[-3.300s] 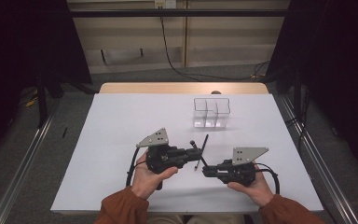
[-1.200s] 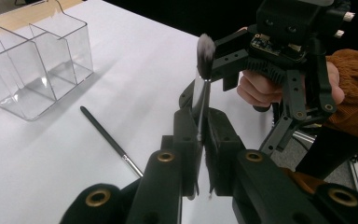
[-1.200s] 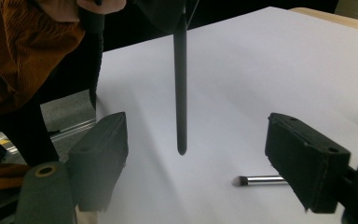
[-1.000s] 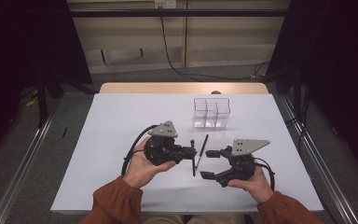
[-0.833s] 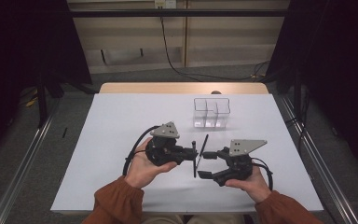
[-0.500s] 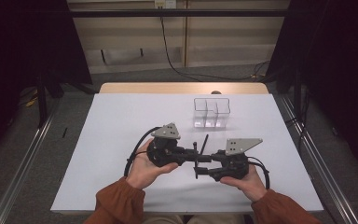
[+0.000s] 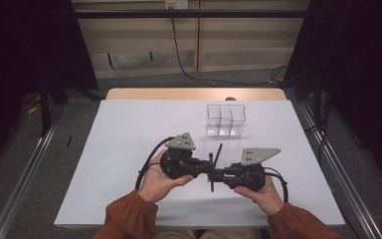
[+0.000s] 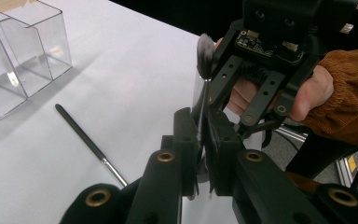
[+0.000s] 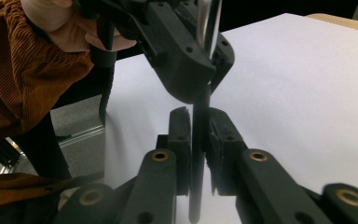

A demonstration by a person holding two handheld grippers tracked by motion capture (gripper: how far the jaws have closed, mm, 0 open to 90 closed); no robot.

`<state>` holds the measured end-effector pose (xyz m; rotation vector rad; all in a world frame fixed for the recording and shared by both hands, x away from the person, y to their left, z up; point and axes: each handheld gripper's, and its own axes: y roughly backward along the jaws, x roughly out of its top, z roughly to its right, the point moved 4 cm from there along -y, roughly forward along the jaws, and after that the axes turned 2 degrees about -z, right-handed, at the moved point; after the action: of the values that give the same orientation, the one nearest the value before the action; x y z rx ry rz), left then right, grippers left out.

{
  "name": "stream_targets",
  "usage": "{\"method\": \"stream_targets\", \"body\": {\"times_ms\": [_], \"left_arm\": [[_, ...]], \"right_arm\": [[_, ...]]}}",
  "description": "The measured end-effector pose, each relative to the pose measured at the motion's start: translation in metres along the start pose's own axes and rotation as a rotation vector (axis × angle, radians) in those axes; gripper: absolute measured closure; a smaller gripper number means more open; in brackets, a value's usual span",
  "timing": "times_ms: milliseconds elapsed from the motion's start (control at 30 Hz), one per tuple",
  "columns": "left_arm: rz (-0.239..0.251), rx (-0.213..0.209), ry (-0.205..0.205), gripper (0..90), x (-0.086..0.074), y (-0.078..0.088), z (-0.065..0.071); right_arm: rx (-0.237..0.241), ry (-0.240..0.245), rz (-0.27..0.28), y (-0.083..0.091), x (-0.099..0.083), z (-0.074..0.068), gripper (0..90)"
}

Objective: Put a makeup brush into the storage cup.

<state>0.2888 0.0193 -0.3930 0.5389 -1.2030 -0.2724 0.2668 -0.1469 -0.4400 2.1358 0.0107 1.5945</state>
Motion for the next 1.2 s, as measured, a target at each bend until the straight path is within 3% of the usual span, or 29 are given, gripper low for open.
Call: {"method": "stream_targets", "body": {"times_ms": [200, 500, 933, 1200], "left_arm": [[0.017, 0.0, 0.013, 83.8, -0.002, -0.001, -0.001], [0.05, 0.006, -0.005, 82.5, -0.004, 0.001, -0.001], [0.118, 0.04, -0.019, 64.8, -0.008, 0.008, -0.005], [0.157, 0.081, -0.013, 46.0, -0.014, 0.015, -0.007]], "right_arm": [[-0.009, -0.003, -0.003, 0.0, -0.001, 0.0, 84.2], [-0.011, 0.003, 0.005, 0.0, 0.0, -0.001, 84.4], [-0.039, 0.011, 0.012, 0.002, 0.0, 0.002, 84.4], [-0.064, 0.005, 0.014, 0.005, 0.0, 0.004, 84.5]]}}
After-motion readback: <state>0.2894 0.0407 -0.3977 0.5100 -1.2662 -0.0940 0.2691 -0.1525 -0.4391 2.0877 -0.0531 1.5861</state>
